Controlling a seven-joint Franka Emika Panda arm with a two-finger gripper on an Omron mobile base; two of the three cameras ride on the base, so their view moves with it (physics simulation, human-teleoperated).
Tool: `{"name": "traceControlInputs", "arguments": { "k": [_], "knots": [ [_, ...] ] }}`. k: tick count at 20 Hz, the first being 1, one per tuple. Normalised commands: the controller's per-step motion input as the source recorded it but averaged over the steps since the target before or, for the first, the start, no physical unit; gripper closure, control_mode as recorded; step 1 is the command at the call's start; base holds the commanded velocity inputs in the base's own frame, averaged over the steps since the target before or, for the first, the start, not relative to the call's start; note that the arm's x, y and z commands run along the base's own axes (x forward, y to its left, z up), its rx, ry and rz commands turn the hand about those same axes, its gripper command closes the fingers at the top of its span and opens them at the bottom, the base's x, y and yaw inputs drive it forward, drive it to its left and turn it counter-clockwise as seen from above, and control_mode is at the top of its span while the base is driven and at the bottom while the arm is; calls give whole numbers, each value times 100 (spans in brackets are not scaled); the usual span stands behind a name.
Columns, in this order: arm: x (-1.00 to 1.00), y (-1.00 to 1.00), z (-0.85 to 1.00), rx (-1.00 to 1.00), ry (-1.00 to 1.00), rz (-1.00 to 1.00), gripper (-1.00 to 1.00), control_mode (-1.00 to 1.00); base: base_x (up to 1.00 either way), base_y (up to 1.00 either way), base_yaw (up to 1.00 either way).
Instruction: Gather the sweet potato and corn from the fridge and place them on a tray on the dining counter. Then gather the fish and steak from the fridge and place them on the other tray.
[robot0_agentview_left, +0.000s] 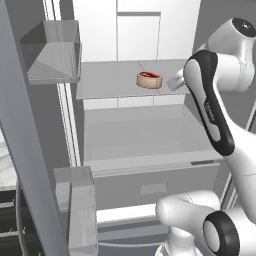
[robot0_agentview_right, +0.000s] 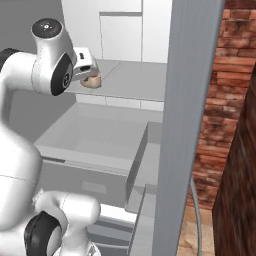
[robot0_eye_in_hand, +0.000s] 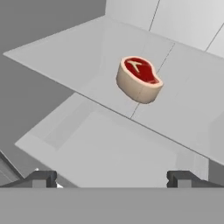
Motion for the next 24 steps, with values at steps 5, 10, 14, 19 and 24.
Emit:
{"name": "traceControlInputs", "arguments": {
  "k": [5,10,14,19,24],
  "knots": [
    [46,0,-6,0,3,3,-100,-100,0,0,0],
    [42,0,-10,0,3,3,-100,-100,0,0,0],
    [40,0,-16,-1,4,2,-100,-100,0,0,0],
    [41,0,-17,-2,4,3,-100,-100,0,0,0],
    [35,0,-10,0,2,4,-100,-100,0,0,0]
  ]
}}
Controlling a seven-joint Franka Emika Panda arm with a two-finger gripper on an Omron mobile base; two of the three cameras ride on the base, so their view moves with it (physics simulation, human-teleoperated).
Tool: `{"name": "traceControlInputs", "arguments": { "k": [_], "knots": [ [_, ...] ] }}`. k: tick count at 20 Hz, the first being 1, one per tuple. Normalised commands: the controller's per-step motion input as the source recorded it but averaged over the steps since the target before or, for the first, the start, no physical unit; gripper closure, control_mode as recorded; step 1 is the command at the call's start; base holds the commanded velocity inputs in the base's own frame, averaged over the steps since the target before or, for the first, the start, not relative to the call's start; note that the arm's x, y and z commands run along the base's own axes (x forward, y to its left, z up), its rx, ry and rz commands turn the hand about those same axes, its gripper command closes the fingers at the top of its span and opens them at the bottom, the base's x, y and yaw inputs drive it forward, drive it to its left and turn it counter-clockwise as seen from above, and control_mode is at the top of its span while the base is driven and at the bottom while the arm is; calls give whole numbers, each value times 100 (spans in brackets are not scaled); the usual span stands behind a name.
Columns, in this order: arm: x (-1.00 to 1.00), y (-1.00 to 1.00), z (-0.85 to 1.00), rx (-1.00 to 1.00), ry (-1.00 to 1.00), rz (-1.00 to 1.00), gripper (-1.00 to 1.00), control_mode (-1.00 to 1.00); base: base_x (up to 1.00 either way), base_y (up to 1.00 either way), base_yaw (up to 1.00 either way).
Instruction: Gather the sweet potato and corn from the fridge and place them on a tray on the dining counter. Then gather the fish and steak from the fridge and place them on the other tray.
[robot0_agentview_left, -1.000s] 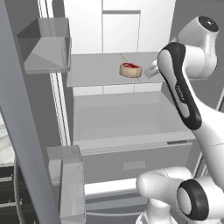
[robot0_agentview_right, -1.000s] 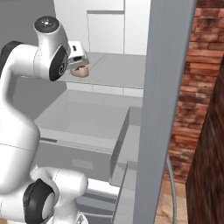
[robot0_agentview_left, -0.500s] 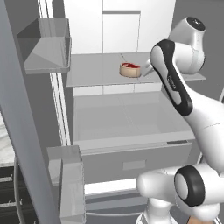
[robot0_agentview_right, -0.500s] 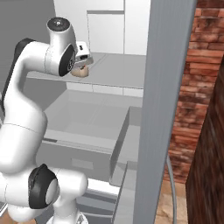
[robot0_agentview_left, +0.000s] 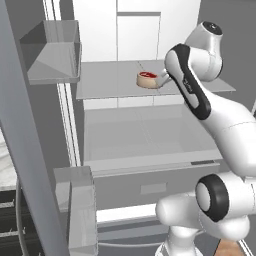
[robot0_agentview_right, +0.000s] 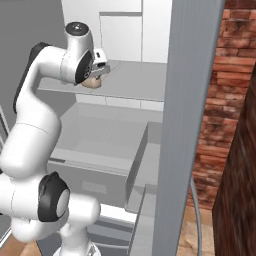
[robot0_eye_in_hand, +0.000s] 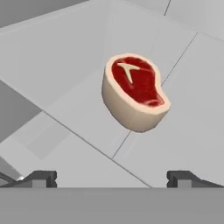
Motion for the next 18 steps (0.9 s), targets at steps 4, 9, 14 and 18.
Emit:
{"name": "traceControlInputs", "arguments": {
  "k": [4,9,14,18],
  "knots": [
    [33,0,-9,0,0,4,-100,-100,0,0,0],
    [32,0,-14,0,1,4,-100,-100,0,0,0],
    [35,1,-15,0,2,4,-100,-100,0,0,0],
    [35,2,-5,0,1,3,-100,-100,0,0,0]
  ]
}}
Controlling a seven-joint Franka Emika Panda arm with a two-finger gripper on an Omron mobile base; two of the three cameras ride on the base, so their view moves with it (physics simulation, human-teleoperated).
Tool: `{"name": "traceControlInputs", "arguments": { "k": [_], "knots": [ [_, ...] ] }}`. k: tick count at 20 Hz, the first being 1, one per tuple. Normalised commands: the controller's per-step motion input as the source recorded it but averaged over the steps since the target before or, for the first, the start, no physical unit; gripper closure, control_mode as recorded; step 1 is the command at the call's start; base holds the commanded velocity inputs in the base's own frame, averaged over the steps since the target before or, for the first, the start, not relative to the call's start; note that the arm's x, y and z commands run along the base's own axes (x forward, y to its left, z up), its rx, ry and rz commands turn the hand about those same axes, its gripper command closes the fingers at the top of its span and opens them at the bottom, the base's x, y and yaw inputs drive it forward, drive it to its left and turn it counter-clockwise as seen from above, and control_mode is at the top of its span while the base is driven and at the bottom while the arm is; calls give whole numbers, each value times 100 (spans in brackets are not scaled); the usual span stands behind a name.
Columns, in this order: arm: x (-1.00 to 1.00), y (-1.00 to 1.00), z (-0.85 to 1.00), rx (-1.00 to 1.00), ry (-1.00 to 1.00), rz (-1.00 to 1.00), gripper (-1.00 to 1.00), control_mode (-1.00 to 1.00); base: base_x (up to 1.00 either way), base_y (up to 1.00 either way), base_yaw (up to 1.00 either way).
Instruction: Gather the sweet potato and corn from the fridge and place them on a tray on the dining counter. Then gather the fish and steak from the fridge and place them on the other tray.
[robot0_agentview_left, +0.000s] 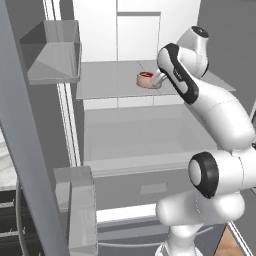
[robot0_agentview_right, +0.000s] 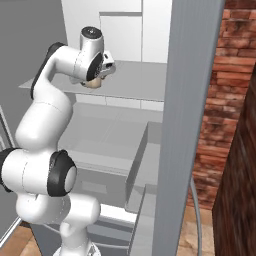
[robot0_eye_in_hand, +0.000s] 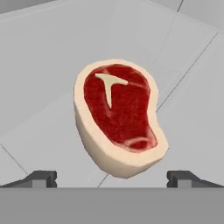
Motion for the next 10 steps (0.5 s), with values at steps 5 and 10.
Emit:
{"name": "traceControlInputs", "arguments": {
  "k": [5,10],
  "knots": [
    [32,11,0,0,3,0,-100,-100,0,0,0],
    [29,13,-1,0,5,0,-100,-100,0,0,0]
  ]
}}
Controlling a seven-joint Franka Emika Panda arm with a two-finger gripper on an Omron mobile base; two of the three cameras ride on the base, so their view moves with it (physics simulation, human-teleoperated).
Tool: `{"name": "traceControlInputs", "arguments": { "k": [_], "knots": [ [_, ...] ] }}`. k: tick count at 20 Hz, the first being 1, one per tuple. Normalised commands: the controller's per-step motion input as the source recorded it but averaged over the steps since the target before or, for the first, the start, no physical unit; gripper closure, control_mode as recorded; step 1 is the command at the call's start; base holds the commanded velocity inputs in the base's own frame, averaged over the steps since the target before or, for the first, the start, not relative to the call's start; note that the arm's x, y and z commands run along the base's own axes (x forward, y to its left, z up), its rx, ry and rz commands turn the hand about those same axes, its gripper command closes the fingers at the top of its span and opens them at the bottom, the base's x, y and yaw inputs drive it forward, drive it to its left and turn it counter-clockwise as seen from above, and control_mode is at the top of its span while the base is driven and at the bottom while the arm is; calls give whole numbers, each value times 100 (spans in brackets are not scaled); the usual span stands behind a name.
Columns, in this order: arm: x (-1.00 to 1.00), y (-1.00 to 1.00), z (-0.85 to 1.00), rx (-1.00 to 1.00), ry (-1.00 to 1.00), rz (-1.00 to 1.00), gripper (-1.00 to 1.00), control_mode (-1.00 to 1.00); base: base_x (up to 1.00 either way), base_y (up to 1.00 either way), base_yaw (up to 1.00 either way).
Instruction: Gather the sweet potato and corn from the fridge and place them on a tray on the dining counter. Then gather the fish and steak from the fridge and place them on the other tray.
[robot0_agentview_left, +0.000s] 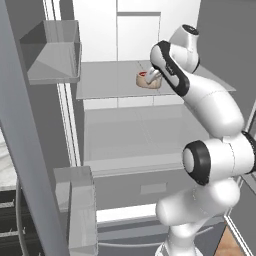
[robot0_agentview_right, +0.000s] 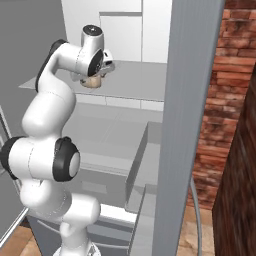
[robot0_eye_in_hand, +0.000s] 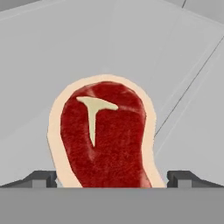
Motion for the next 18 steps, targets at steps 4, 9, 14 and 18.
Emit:
{"name": "traceControlInputs", "arguments": {
  "k": [4,9,14,18],
  "knots": [
    [23,14,-8,-1,7,0,-100,-100,0,0,0],
    [3,16,-29,-3,4,0,100,-100,0,0,0],
    [-2,9,-18,0,0,0,100,-100,0,0,0],
    [-40,1,-10,0,-3,0,100,-100,0,0,0]
  ]
}}
